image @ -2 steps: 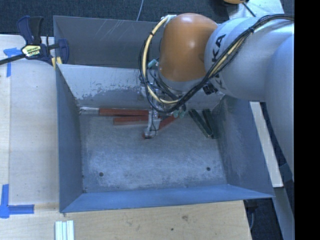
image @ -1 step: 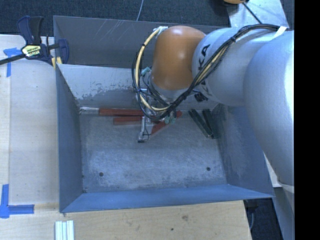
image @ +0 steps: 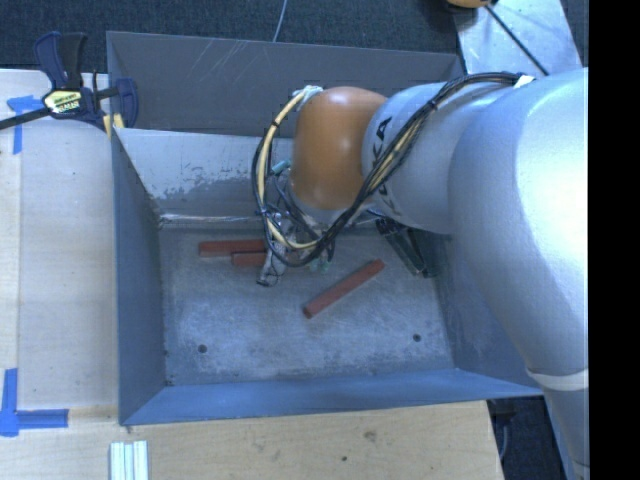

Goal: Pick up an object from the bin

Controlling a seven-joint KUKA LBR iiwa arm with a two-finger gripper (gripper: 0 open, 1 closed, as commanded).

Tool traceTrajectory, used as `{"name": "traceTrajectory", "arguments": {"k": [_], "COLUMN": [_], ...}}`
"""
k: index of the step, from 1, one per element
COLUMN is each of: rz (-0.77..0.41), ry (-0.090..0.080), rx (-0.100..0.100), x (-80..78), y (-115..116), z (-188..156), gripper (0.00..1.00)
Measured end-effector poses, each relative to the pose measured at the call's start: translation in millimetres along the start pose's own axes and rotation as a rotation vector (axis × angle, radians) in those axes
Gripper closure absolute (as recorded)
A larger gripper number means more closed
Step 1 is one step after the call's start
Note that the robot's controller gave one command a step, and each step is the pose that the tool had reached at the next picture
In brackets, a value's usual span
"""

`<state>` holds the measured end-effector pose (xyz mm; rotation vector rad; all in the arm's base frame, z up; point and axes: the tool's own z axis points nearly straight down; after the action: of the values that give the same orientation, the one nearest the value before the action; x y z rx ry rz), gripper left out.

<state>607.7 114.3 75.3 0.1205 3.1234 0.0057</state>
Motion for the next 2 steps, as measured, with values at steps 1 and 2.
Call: {"name": "traceTrajectory", "arguments": {"k": [1, 2], "rz": [0.0, 0.015], "ry": [0.0, 0.02], "rx": [0.0, 0.005], "x": [0.0, 0.9], "y": [0, -11], "z": [0, -36], "gripper": [1.0, 1.0]}}
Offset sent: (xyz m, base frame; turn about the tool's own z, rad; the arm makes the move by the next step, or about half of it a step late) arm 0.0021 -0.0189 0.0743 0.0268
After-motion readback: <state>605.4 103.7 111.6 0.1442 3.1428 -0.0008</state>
